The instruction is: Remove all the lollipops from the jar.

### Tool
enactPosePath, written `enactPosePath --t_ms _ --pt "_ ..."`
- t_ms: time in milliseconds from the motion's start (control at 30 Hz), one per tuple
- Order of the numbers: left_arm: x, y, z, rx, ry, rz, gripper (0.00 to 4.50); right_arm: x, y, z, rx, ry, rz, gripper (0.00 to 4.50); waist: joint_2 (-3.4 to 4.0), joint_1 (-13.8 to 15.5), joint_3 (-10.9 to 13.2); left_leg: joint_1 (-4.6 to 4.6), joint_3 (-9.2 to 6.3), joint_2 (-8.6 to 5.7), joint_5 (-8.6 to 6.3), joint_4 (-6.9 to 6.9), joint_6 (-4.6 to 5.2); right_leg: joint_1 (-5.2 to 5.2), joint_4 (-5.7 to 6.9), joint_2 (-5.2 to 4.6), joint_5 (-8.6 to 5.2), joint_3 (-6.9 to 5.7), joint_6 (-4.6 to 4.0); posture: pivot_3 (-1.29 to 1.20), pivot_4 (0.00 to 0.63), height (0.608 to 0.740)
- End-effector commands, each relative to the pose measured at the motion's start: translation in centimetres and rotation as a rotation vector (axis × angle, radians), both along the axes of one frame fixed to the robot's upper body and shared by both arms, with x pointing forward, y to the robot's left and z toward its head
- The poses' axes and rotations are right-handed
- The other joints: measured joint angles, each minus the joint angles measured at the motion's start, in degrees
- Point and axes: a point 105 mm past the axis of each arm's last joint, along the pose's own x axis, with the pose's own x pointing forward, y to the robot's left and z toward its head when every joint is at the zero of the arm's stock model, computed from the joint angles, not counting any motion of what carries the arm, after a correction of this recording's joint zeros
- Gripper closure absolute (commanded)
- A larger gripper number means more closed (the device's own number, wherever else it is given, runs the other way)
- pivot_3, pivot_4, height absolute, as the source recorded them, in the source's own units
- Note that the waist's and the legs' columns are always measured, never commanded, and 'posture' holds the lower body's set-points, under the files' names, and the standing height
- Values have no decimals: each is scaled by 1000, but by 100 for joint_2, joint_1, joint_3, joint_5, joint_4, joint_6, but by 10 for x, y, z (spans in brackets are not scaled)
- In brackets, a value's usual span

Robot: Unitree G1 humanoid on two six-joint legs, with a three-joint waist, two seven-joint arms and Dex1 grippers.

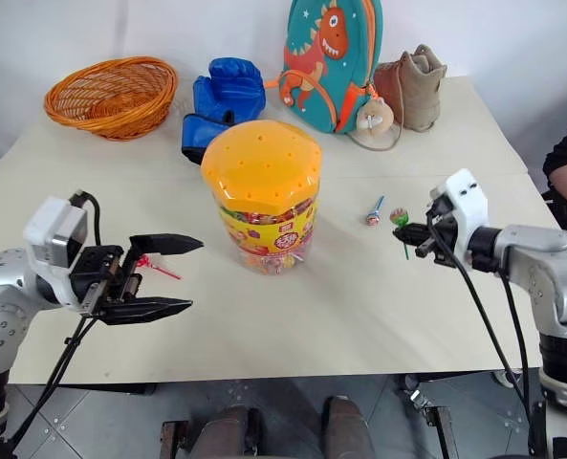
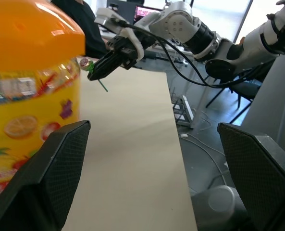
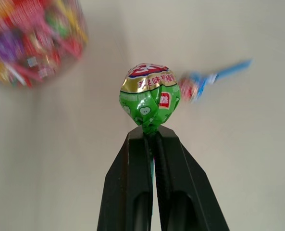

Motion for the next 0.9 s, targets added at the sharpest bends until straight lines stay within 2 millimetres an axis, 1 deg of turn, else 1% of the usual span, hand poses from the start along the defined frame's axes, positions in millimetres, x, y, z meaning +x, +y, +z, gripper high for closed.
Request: enactPosePath --t_ms 33,133,233,333,467,500,600,733,800,867,900 --pt "-10 -6 -2 50 -22 -44 0 1 -8 -10 -52 16 -34 4447 0 -4 0 0 0 0 0 0 0 0 0 1 0 0 0 0 150 740" --pt "-10 -6 0 43 -25 -27 0 0 -9 -21 -71 33 -24 4447 0 -4 0 1 -1 1 0 0 0 0 0 1 0 0 0 0 150 740" --pt "-10 -1 5 16 -32 3 0 4 -9 -20 -66 26 -33 3723 0 -6 0 1 -1 1 0 0 0 0 -1 2 0 -1 0 0 150 740" --pt "-8 8 9 12 -28 51 0 7 -9 -18 -63 23 -32 2742 0 -11 0 0 -1 1 0 0 0 0 -1 1 0 0 0 0 150 740" --pt "-11 26 3 48 -2 98 0 9 -11 -15 -60 21 -35 1366 0 -23 0 1 -1 2 0 -1 0 0 -1 1 0 0 0 0 150 740" --pt "-12 31 2 60 -9 127 0 9 -12 -12 -54 17 -36 1090 0 -30 0 0 -1 2 0 -2 0 -1 -2 2 0 -1 0 0 150 740" --pt "-11 42 3 66 -12 201 0 7 -12 1 -21 -3 -22 25 0 -27 0 0 -1 3 -1 -3 1 -2 -5 2 0 -1 0 0 150 740" --pt "-16 49 7 36 -26 200 0 2 -10 18 28 -37 25 25 0 4 0 0 -2 0 -3 -1 6 1 -4 -3 0 -1 0 0 150 740" --pt "-16 56 4 34 -22 234 0 -10 -4 41 78 -154 159 25 0 13 0 0 -2 0 -5 -1 8 2 -5 -4 0 -1 0 0 150 740" --pt "-14 60 1 39 -18 261 0 -18 -2 53 99 -227 247 25 0 15 0 0 0 0 -6 -4 10 1 -8 -2 0 0 1 0 150 740" --pt "-14 64 -2 40 -7 270 0 -22 -2 56 100 -252 301 25 0 13 0 1 0 1 -6 -4 10 2 -8 -1 0 -1 1 0 150 740"
